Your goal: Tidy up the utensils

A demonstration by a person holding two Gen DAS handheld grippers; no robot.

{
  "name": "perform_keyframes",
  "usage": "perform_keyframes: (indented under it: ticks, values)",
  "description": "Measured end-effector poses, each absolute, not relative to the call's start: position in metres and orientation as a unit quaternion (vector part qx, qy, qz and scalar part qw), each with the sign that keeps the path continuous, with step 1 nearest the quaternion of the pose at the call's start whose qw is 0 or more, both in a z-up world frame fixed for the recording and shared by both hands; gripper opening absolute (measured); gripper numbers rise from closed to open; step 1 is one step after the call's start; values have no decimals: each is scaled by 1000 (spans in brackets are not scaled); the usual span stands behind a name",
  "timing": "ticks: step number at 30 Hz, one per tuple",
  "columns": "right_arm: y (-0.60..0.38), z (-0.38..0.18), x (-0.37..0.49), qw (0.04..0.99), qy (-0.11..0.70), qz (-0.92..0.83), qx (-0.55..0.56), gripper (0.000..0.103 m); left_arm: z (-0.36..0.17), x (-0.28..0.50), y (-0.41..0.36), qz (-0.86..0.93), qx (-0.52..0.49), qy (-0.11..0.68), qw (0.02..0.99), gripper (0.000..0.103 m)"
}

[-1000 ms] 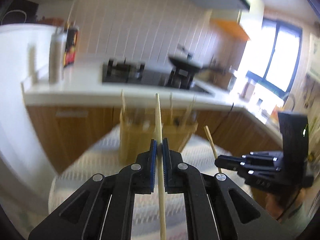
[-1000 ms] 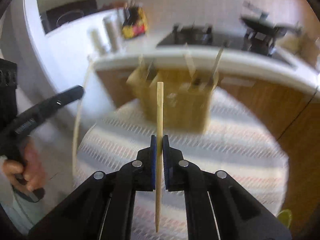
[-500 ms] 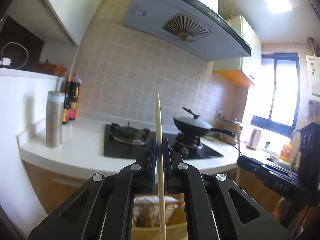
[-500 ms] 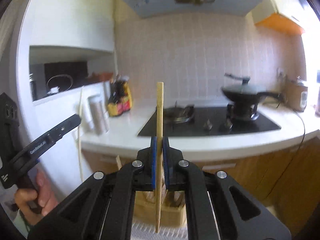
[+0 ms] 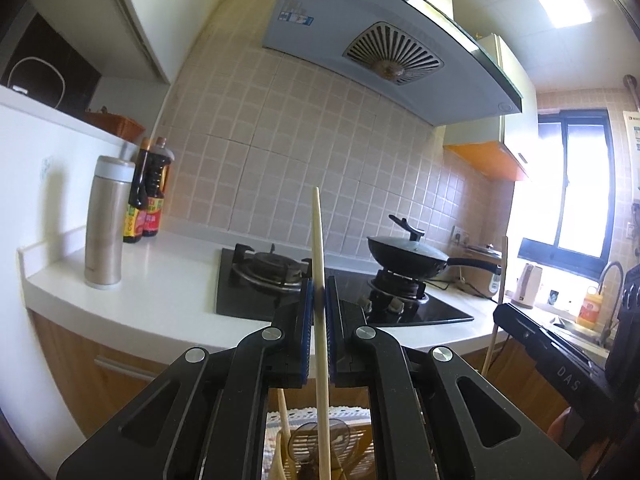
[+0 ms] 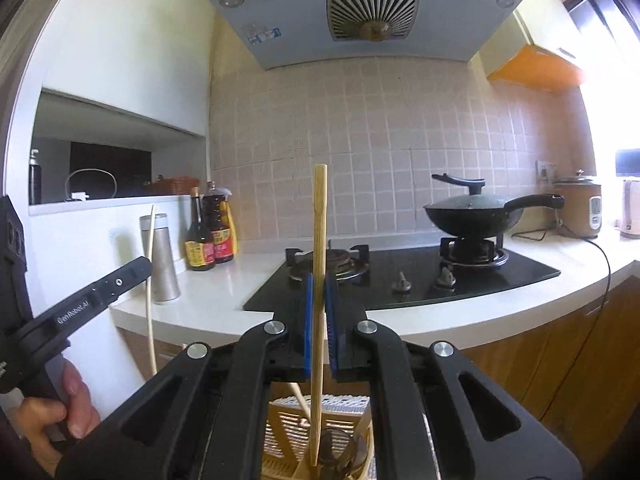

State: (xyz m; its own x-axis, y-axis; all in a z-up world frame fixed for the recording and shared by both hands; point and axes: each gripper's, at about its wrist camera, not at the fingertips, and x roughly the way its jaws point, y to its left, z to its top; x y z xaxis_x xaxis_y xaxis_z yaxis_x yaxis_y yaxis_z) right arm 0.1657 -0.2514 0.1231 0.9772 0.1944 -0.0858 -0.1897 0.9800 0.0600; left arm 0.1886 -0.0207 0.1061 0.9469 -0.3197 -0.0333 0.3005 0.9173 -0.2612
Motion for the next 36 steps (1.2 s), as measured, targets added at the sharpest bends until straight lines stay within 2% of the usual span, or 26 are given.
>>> perform_keyframes:
  ticks: [12,15,18,19,21,22,23,26,32,36]
  values:
    - [-257,96,165,994,64,87,23,5,84,190,-21,-162,-129,41,978,5]
    - [-260,97,158,991,81,98,28,6,84,183,-19,-167,-128,46,977,9]
    - [-265,97,146,988,102,113,39,11,86,169,-15,-178,-133,51,974,34]
    - [-268,97,140,986,108,117,44,18,87,162,-13,-180,-137,50,973,44]
    - [-273,96,129,984,118,122,52,34,89,148,-7,-183,-145,49,971,50]
    - [-275,96,123,984,119,121,56,52,89,142,-5,-187,-149,50,970,54]
    - [-278,95,113,984,119,121,61,62,89,133,-2,-193,-155,53,968,62]
    - [-280,93,89,983,126,120,57,62,91,106,1,-197,-157,48,967,76]
    - [-276,85,54,981,142,121,53,63,95,54,3,-190,-143,36,971,86]
    - [-267,72,39,981,151,114,35,67,86,29,5,-176,-144,44,973,89]
